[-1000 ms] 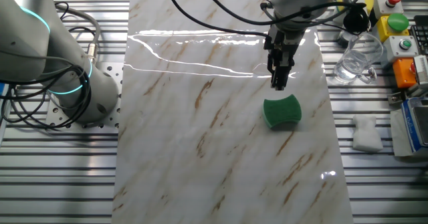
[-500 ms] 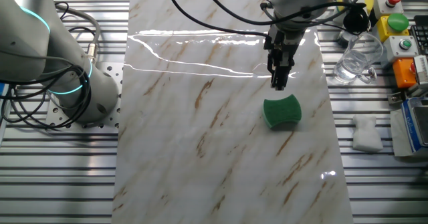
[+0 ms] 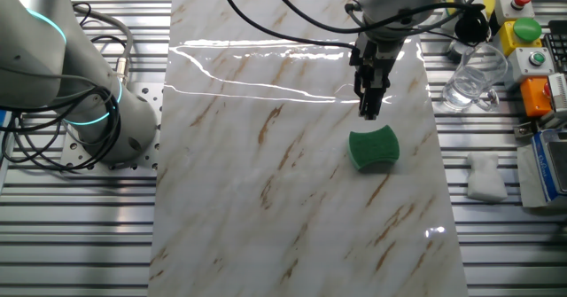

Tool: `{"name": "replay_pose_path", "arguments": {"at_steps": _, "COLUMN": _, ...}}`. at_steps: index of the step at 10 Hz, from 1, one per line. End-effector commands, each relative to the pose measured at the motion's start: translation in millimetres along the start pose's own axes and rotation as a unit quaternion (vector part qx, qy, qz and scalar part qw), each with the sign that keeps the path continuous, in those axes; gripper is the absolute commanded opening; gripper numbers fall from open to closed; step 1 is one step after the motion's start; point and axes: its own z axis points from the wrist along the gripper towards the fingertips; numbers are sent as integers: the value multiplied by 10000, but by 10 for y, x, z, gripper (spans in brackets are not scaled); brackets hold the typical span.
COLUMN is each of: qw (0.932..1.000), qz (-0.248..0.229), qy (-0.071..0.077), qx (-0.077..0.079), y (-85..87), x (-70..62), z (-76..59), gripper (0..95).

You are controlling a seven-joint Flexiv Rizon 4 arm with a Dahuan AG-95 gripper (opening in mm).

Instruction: Clean the tabletop with a sponge

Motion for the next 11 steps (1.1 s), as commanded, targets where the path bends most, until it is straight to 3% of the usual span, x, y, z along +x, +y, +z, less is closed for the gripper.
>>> {"name": "replay_pose_path", "arguments": {"at_steps": 1, "qw": 9999, "qz": -82, "qy": -121, "qx": -91, "y": 0, "x": 1, "z": 0, "gripper": 0}}
{"name": "replay_pose_path", "arguments": {"at_steps": 11, "qw": 9999, "qz": -84, "qy": -104, "qx": -52, "y": 0, "x": 1, "z": 0, "gripper": 0}}
